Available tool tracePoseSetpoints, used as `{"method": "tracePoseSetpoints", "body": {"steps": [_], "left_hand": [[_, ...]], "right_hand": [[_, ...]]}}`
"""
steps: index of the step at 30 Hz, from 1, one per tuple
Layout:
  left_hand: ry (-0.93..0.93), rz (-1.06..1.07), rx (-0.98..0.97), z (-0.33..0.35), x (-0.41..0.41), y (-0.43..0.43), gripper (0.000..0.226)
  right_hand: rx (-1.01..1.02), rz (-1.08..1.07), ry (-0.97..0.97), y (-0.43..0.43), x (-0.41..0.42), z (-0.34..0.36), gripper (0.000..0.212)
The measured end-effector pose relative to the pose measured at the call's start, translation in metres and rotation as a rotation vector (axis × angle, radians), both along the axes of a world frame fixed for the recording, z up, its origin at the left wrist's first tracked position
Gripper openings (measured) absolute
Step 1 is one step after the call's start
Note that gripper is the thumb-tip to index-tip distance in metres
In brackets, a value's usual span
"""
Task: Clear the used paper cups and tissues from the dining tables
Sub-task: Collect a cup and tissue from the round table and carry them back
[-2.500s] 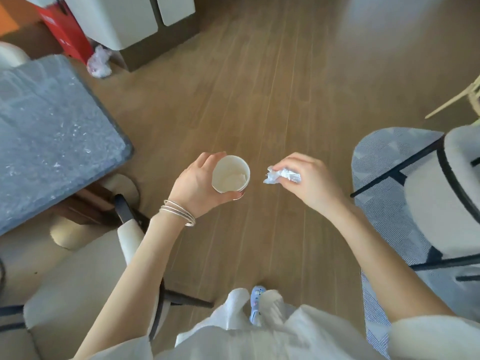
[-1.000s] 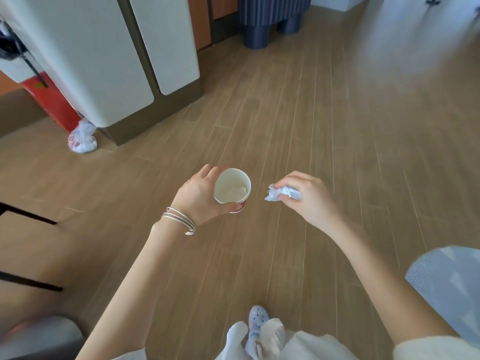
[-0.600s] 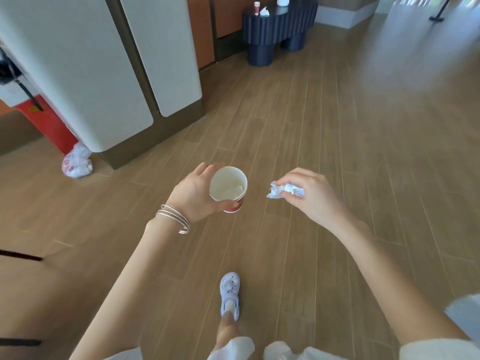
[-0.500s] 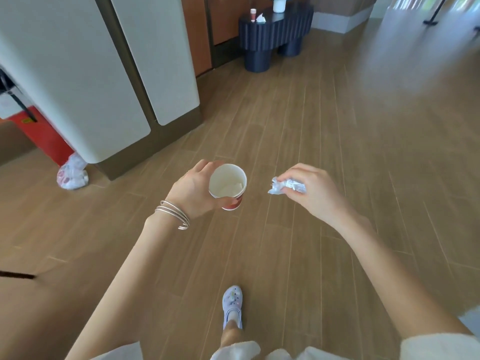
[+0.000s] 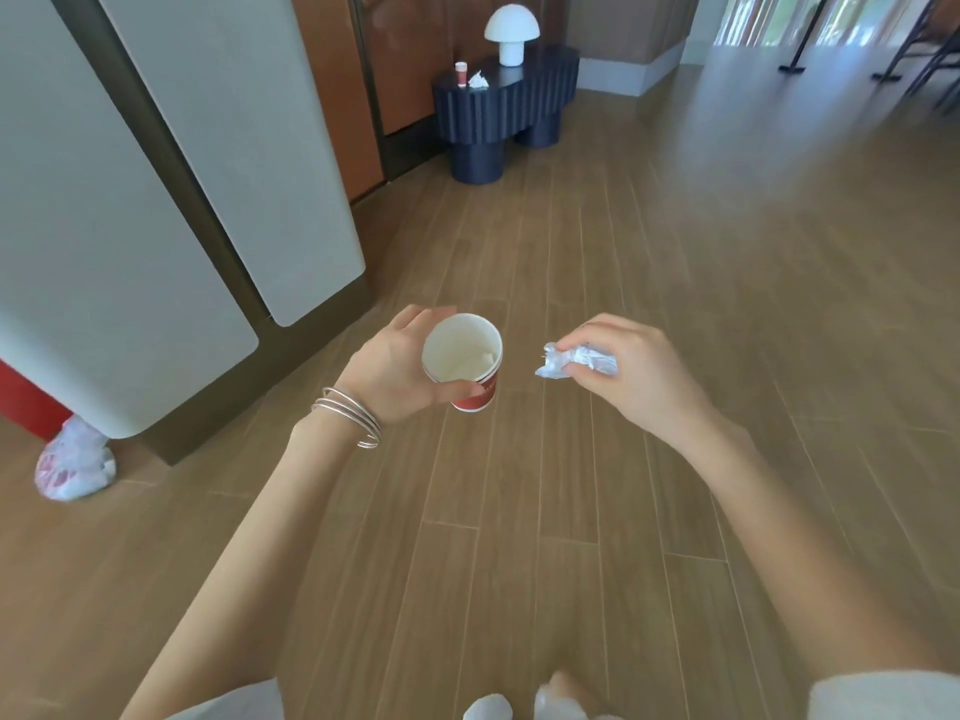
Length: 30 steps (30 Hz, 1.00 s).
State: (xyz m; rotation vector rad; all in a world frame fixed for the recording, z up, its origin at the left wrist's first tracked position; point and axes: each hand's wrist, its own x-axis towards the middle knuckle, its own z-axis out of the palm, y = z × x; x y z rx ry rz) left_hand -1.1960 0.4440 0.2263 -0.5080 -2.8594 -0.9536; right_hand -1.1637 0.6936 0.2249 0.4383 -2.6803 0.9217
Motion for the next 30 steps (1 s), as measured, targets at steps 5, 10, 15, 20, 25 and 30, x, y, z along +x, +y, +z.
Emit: {"method": "tracePoseSetpoints", "body": {"steps": [5, 10, 15, 20, 25, 30], "left_hand": [[-0.007, -0.004, 0.011, -0.015, -0.076, 0.018, 0.083], [-0.013, -0.004, -0.009, -0.018, -0.166, 0.047, 0.084], [-0.003, 0.008, -0.034, 0.0, -0.255, 0.076, 0.083], [0.04, 0.035, -0.011, 0.005, -0.331, 0.095, 0.084], [0.024, 0.054, -0.011, -0.009, -0.4, 0.102, 0.083], [-0.006, 0.055, -0.024, -0.029, -0.486, 0.096, 0.083]], "right_hand": [[0.011, -0.004, -0.042, 0.019, -0.074, -0.017, 0.013], [0.011, 0.005, -0.035, 0.051, -0.167, -0.022, 0.014], [0.003, 0.006, -0.048, 0.081, -0.265, -0.005, 0.014], [-0.003, 0.017, -0.022, 0.1, -0.348, 0.007, 0.014], [-0.015, 0.032, -0.068, 0.106, -0.418, -0.007, 0.014], [-0.009, 0.024, -0.105, 0.104, -0.502, -0.029, 0.014]]}}
